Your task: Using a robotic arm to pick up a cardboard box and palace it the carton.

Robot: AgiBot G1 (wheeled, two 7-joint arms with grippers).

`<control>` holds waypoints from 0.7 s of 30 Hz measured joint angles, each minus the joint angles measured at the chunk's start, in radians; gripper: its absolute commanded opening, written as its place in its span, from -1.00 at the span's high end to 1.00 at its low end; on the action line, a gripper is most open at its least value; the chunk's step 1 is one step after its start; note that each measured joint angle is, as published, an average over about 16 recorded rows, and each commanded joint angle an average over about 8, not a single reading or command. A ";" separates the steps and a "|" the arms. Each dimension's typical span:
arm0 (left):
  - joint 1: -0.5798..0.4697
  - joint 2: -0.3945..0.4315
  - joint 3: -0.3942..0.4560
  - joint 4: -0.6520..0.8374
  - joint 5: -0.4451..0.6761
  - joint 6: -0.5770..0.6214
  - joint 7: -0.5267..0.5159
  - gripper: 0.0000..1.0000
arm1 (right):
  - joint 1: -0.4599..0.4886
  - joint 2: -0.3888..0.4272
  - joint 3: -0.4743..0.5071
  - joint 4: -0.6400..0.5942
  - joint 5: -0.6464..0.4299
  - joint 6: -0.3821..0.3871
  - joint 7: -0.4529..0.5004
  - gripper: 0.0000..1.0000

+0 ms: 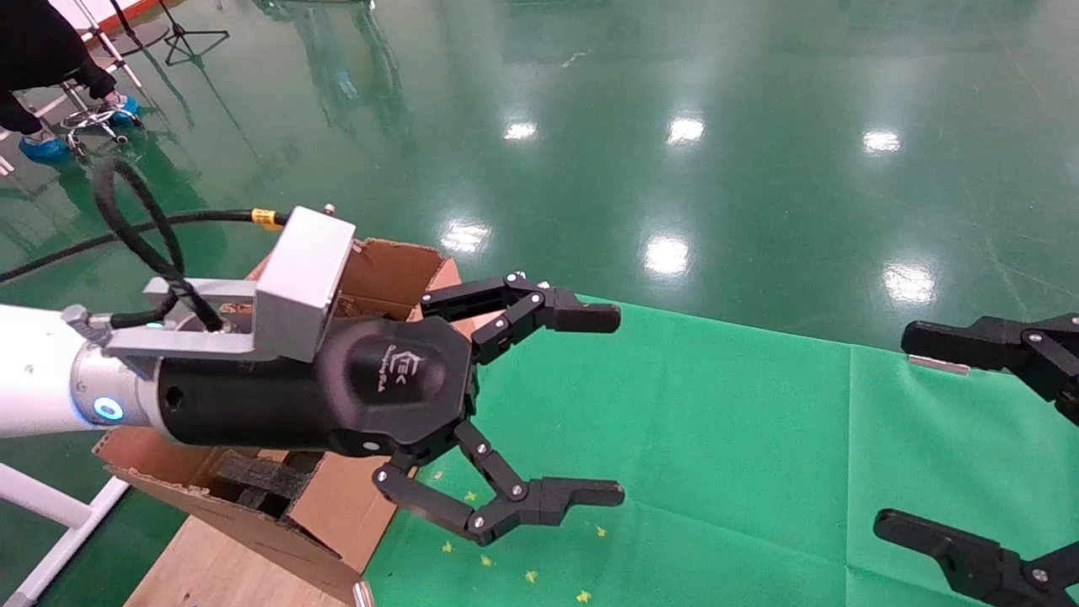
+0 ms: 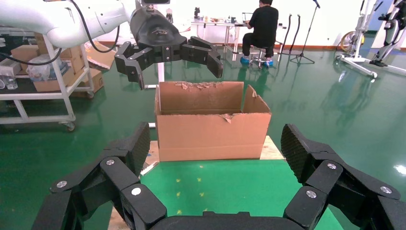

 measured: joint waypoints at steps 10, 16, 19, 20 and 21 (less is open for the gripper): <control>0.000 0.000 0.000 0.000 0.000 0.000 0.000 -1.00 | 0.000 0.000 0.000 0.000 0.000 0.000 0.000 -1.00; 0.000 0.000 0.000 0.000 0.000 0.000 0.000 -1.00 | 0.000 0.000 0.000 0.000 0.000 0.000 0.000 -1.00; 0.000 0.000 0.000 0.000 0.000 0.000 0.000 -1.00 | 0.000 0.000 0.000 0.000 0.000 0.000 0.000 -1.00; 0.000 0.000 0.000 0.000 0.000 0.000 0.000 -1.00 | 0.000 0.000 0.000 0.000 0.000 0.000 0.000 -1.00; 0.000 0.000 0.000 0.000 0.000 0.000 0.000 -1.00 | 0.000 0.000 0.000 0.000 0.000 0.000 0.000 -1.00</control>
